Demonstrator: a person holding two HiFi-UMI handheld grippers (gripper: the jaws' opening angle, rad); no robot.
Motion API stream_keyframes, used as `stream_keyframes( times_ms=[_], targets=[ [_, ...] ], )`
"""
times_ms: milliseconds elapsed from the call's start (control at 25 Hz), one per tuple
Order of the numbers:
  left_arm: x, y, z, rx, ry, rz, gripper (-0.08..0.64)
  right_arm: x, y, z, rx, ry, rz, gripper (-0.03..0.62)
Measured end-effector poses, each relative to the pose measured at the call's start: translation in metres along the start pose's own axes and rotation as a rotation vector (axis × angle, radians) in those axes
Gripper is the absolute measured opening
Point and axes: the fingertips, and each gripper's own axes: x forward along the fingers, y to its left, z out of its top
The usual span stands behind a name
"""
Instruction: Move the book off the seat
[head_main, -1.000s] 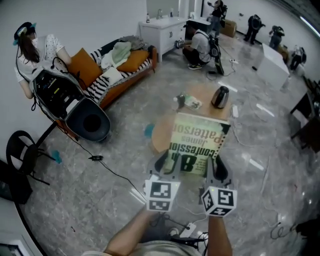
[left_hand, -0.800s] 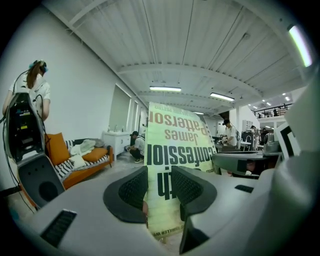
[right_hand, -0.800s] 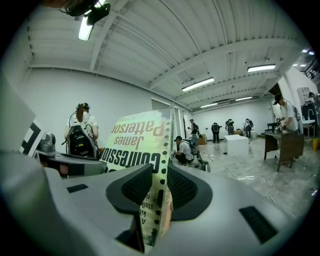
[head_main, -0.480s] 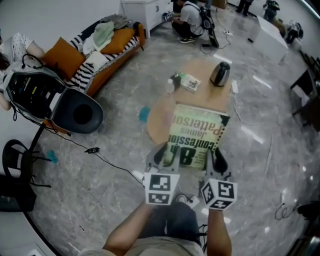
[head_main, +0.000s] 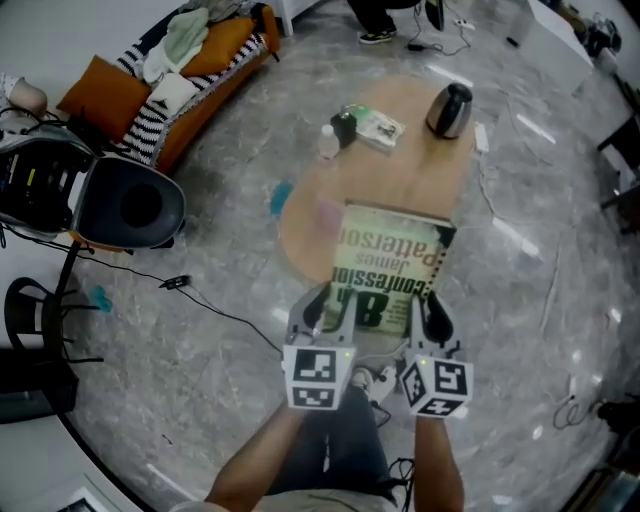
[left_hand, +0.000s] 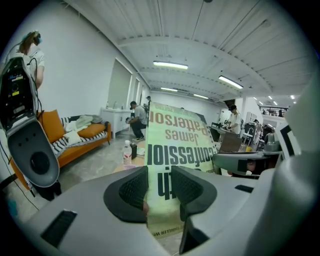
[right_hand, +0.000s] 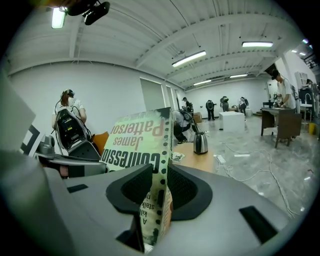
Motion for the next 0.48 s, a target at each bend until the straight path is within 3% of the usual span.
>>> stream_keyframes(
  times_ms=[480],
  targets=[
    [0.081, 0.015, -0.120, -0.061, 0.163, 0.027, 0.149, 0.069, -0.034, -0.127, 0.072, 0.151, 0.010, 0.101]
  ],
)
